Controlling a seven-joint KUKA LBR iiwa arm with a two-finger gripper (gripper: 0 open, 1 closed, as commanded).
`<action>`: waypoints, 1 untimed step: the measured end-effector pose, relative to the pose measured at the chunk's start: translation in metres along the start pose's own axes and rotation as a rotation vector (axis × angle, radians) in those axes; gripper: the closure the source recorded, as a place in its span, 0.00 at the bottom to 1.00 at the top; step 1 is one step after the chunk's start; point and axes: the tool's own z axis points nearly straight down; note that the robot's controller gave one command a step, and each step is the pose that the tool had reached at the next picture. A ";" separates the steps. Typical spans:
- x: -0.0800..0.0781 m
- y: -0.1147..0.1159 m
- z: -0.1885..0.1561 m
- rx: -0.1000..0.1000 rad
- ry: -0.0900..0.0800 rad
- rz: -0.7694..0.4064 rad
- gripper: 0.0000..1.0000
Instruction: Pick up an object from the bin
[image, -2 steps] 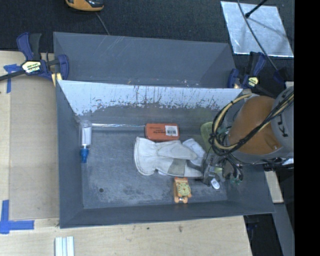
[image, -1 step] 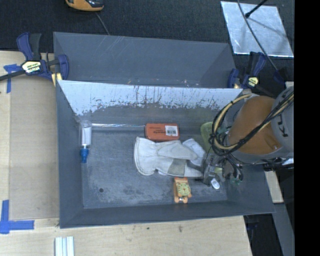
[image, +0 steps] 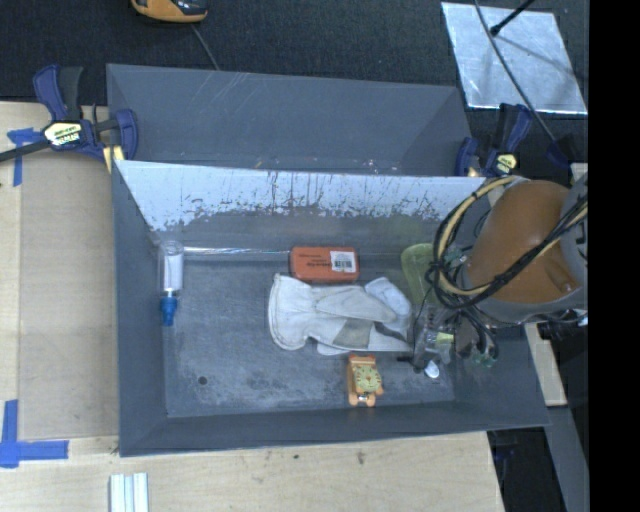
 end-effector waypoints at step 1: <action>-0.012 0.016 -0.101 -0.001 -0.012 -0.015 0.00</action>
Offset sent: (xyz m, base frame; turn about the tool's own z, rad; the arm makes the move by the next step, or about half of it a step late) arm 0.0000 0.0000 0.0000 0.0000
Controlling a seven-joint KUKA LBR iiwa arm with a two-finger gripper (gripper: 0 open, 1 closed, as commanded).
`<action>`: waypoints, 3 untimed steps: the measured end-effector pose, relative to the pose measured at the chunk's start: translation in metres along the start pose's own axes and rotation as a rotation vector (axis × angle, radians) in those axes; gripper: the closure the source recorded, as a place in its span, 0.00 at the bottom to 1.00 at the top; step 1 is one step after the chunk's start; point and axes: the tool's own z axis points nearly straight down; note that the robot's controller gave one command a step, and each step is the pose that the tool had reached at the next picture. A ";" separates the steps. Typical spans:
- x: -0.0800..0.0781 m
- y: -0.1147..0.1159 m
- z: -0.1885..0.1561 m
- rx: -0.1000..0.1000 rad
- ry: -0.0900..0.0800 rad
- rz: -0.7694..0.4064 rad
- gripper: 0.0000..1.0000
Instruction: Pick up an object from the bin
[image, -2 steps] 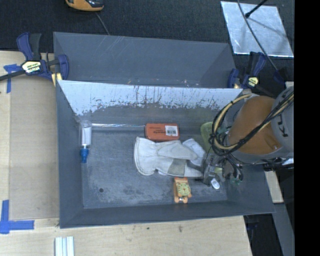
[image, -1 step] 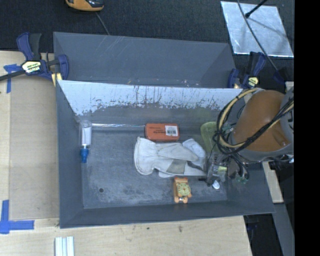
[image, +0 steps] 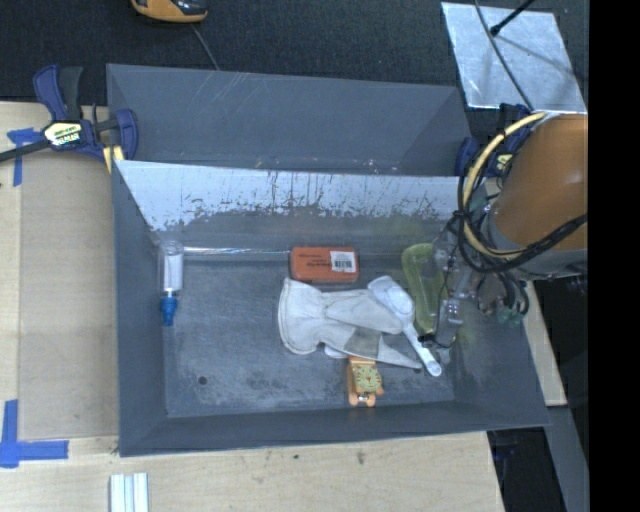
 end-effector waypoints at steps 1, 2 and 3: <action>0.001 0.000 0.001 0.000 0.002 0.000 0.00; 0.002 0.013 0.035 0.000 -0.004 -0.059 0.00; -0.013 0.027 0.085 -0.001 -0.001 -0.044 0.00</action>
Offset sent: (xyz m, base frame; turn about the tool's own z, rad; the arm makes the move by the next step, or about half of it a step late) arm -0.0011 0.0342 -0.0878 -0.1441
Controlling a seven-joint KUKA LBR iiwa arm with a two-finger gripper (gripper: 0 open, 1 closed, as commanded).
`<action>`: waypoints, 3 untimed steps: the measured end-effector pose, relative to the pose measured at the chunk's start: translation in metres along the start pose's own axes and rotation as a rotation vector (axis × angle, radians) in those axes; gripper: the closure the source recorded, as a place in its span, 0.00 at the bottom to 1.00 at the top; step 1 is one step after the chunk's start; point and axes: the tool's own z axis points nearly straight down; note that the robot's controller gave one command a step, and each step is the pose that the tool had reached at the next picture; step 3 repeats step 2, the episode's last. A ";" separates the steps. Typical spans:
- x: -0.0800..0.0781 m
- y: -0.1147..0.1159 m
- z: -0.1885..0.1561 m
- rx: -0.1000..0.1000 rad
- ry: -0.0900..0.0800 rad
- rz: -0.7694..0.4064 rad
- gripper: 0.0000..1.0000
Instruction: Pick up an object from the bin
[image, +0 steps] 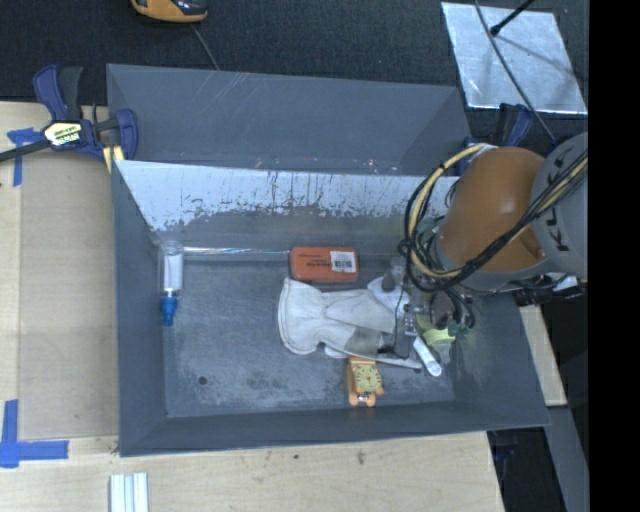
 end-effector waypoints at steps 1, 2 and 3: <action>-0.006 0.003 0.040 0.000 0.005 0.037 0.00; -0.038 0.023 0.052 0.000 -0.010 0.053 1.00; -0.038 0.023 0.052 0.000 -0.010 0.053 1.00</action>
Offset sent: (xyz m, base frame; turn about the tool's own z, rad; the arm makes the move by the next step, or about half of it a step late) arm 0.0372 0.0179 -0.0576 0.0540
